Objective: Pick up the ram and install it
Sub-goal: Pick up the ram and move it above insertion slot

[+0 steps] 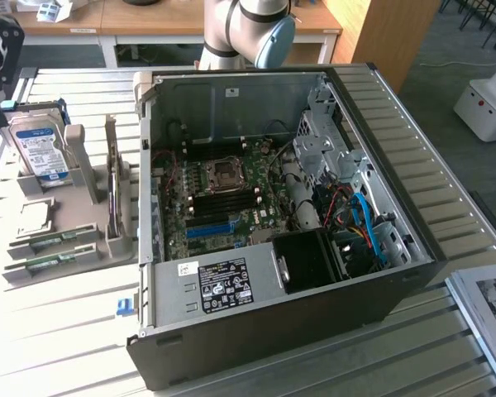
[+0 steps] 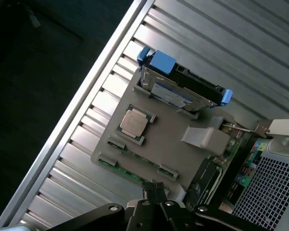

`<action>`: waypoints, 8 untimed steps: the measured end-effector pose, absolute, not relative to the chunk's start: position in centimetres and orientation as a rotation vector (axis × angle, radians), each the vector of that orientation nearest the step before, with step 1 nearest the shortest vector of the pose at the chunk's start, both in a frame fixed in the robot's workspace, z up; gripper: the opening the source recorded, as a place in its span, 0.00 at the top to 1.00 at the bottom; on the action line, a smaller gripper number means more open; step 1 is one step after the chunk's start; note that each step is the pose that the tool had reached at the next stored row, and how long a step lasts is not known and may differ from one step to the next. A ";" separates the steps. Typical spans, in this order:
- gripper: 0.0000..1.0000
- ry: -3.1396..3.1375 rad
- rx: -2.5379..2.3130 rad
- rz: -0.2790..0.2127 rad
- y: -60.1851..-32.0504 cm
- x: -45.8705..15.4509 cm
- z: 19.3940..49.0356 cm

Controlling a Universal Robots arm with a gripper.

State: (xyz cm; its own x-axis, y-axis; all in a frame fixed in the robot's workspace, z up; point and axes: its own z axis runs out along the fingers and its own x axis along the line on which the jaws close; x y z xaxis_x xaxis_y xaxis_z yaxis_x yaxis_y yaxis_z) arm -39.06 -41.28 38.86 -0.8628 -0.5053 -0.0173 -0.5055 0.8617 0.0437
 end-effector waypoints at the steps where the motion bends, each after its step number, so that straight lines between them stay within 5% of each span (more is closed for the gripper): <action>1: 0.90 3.019 -0.849 0.073 -41.3 -39.1 38.9; 8: 0.90 2.962 -1.039 0.074 -41.3 -39.1 38.8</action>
